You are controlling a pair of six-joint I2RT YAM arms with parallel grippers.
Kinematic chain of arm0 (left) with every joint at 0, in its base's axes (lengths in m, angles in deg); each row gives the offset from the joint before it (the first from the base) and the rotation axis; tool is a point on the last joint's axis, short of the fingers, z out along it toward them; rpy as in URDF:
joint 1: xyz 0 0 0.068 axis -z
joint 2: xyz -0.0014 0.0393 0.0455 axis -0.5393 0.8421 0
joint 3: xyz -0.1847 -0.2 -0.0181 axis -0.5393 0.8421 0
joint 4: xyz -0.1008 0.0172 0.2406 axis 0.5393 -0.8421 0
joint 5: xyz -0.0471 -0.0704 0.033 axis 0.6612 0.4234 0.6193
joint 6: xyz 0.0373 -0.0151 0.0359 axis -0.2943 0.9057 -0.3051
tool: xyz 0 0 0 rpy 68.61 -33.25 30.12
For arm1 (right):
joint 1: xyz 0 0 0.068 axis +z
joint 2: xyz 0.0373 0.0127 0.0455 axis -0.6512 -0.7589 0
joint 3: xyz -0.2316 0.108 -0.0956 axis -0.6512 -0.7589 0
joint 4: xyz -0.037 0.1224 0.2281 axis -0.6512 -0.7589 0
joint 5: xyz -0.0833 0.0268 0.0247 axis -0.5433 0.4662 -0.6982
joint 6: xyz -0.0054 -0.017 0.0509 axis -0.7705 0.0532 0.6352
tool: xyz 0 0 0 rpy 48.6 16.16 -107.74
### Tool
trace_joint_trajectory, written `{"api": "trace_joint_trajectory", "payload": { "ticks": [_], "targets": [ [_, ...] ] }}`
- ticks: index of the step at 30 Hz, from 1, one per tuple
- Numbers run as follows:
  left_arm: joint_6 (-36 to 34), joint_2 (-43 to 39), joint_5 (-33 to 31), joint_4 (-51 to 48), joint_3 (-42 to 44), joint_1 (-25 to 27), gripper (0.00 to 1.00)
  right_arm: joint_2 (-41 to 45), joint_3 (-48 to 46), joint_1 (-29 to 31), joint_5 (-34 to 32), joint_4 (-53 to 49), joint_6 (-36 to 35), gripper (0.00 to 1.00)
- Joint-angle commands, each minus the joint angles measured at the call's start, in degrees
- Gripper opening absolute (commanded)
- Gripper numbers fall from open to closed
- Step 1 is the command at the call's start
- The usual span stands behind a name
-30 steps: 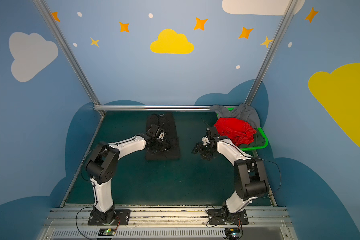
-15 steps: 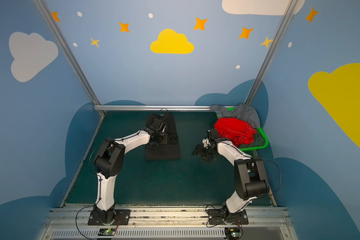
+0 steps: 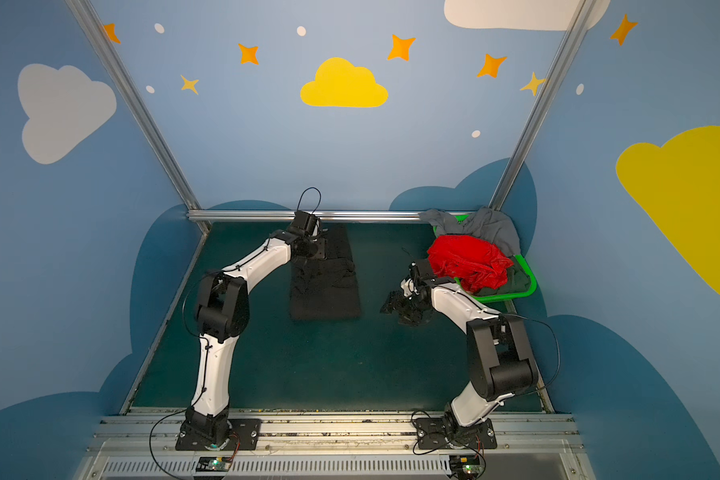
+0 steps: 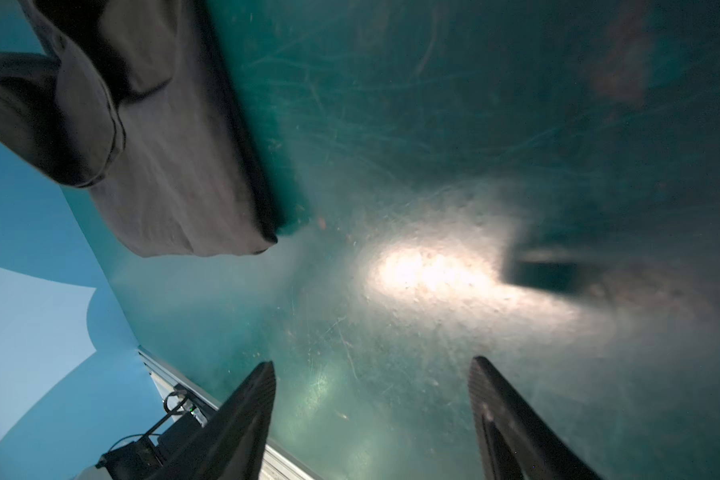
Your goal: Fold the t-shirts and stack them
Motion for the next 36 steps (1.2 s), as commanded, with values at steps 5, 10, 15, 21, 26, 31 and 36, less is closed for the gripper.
{"api": "trace_joint_trajectory", "payload": {
  "ticks": [5,10,15,21,26,31,36],
  "targets": [
    [-1.02,-9.08,-3.12,-0.64,7.59,1.17,0.77,0.38,2.17,2.99,-2.39,-1.11,1.1,0.72],
    [3.22,-20.21,0.89,8.34,24.25,2.3,0.81,2.0,3.19,3.46,-4.63,-2.67,0.93,0.73],
    [5.91,-26.29,4.1,14.63,36.91,4.4,0.82,6.16,1.68,4.04,-7.9,-2.62,1.52,0.78],
    [6.16,-28.91,5.6,18.29,46.11,7.79,0.82,8.19,1.04,3.86,-10.27,-2.89,1.54,0.79],
    [8.11,-26.27,6.85,19.12,47.35,9.49,0.82,10.36,-1.49,2.92,-11.56,-1.41,3.05,0.8],
    [7.66,-22.31,3.69,20.02,46.45,10.47,0.76,10.55,-2.19,2.28,-10.54,-0.17,3.55,0.8],
    [6.11,-18.5,-0.06,19.29,43.67,10.69,0.77,11.15,-3.05,2.2,-10.37,-0.26,3.43,0.8]
  ]
}}
